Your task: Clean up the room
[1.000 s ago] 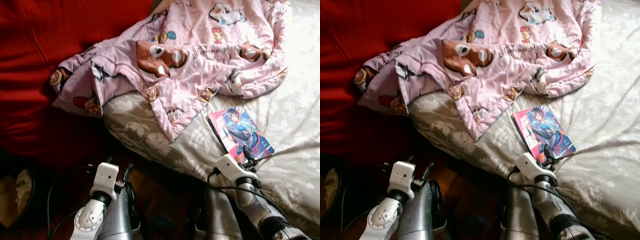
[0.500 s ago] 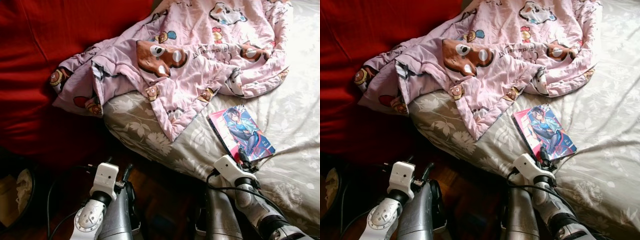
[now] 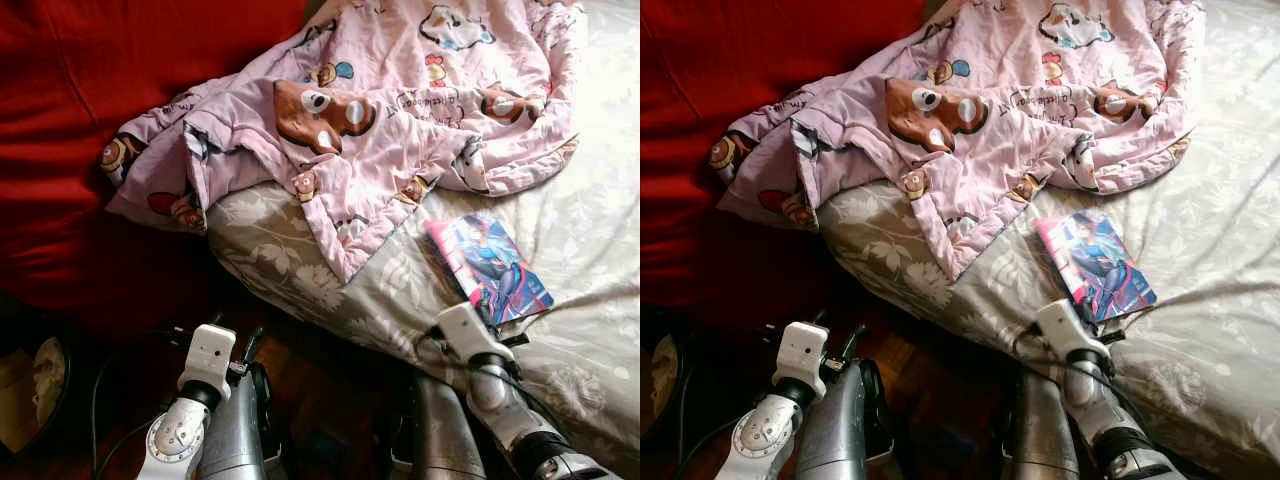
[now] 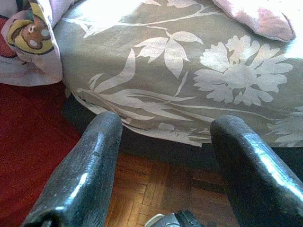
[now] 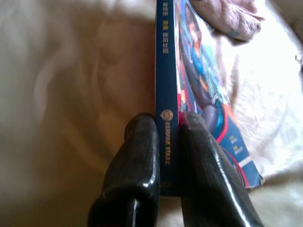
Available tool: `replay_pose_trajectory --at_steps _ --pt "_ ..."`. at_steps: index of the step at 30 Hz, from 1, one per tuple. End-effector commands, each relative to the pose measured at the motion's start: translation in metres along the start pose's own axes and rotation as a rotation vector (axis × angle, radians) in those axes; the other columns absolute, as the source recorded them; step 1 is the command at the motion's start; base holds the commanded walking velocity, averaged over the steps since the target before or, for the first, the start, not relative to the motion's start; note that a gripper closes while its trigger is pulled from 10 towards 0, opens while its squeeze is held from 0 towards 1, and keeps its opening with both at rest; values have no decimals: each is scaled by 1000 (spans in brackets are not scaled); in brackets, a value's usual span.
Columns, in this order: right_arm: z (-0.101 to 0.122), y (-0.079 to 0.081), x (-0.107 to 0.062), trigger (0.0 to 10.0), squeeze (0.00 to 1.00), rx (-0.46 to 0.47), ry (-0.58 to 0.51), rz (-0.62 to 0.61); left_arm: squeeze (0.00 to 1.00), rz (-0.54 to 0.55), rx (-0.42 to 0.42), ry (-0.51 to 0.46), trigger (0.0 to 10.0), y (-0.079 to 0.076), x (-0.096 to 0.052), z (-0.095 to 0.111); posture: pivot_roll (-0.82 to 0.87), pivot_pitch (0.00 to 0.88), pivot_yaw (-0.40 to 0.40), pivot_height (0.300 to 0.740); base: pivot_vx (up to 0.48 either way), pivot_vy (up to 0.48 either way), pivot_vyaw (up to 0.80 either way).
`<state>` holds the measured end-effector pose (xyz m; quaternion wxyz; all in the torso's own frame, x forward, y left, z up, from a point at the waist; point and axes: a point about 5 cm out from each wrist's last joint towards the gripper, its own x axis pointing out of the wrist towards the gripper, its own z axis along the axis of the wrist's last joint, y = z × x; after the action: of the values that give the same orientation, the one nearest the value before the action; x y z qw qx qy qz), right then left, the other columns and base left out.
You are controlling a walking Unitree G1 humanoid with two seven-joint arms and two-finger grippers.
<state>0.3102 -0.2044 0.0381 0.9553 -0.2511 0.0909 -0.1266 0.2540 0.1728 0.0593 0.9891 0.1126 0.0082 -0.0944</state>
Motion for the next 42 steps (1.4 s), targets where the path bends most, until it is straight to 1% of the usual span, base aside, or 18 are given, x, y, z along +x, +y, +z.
replay_pose_trajectory --at_steps 1,4,6,9,10,11,12,16,17,22,23,25,28,35,38,39,40,42 --pt "-3 -2 -4 0 0 97 2 -15 0 -5 10 40 10000 -1 -6 -10 145 261 13 560 0 0 0" --pt "2 -2 -7 0 0 187 -28 -18 0 -6 9 42 10000 -1 -7 -10 140 263 10 560 0 0 0" --pt "3 -2 -8 0 0 209 -36 -17 0 -7 9 43 10000 -2 -7 -11 139 264 9 560 0 0 0" --pt "9 -3 -14 0 0 291 -77 -5 0 -6 7 45 10000 -2 -7 -11 136 266 6 560 0 0 0" --pt "9 -3 -14 0 0 291 -77 -5 0 -6 7 45 10000 -2 -7 -11 136 266 6 560 0 0 0" --pt "15 -7 -17 0 0 363 -108 -8 0 -4 5 46 10000 -2 -7 -11 131 264 3 560 0 0 0" --pt "15 -7 -19 0 0 380 -98 -9 0 -4 4 47 10000 -3 -7 -12 117 259 -1 560 0 0 0" --pt "16 -6 -26 0 0 402 -109 26 0 -2 2 48 10000 -4 -6 -13 120 244 -4 560 0 0 0" --pt "20 -9 -29 0 0 405 -140 40 0 4 0 45 10000 -3 -6 -13 113 240 -3 560 0 0 0" --pt "29 -16 -37 118 0 433 -168 65 0 20 0 44 10000 0 -5 -14 96 211 -16 560 0 0 0" --pt "32 -17 -38 10000 0 435 -186 77 0 25 -2 43 10000 1 -4 -14 96 209 -16 560 0 0 0" --pt "38 -17 -39 10000 0 446 -217 81 0 46 -14 41 10000 3 -1 -14 88 197 -20 560 0 0 0" --pt "41 -16 -38 10000 0 452 -217 77 0 63 -30 40 10000 4 1 -14 81 187 -22 560 0 0 0" --pt "50 -8 -31 10000 0 463 -206 126 0 128 -88 57 10000 9 5 -19 81 169 -30 590 0 0 0" --pt "52 0 -31 10000 0 461 -211 202 0 222 -170 106 10000 20 0 -32 82 159 -36 605 0 0 0" --pt "52 0 -31 10000 0 461 -211 202 0 222 -170 106 10000 20 0 -32 82 159 -36 605 0 0 0" --pt "53 3 -31 10000 0 472 -214 228 0 265 -205 140 10000 26 -3 -41 87 151 -43 615 0 0 0" --pt "52 4 -31 10000 0 484 -205 236 0 294 -234 185 10000 29 -7 -51 89 146 -42 630 0 0 0"
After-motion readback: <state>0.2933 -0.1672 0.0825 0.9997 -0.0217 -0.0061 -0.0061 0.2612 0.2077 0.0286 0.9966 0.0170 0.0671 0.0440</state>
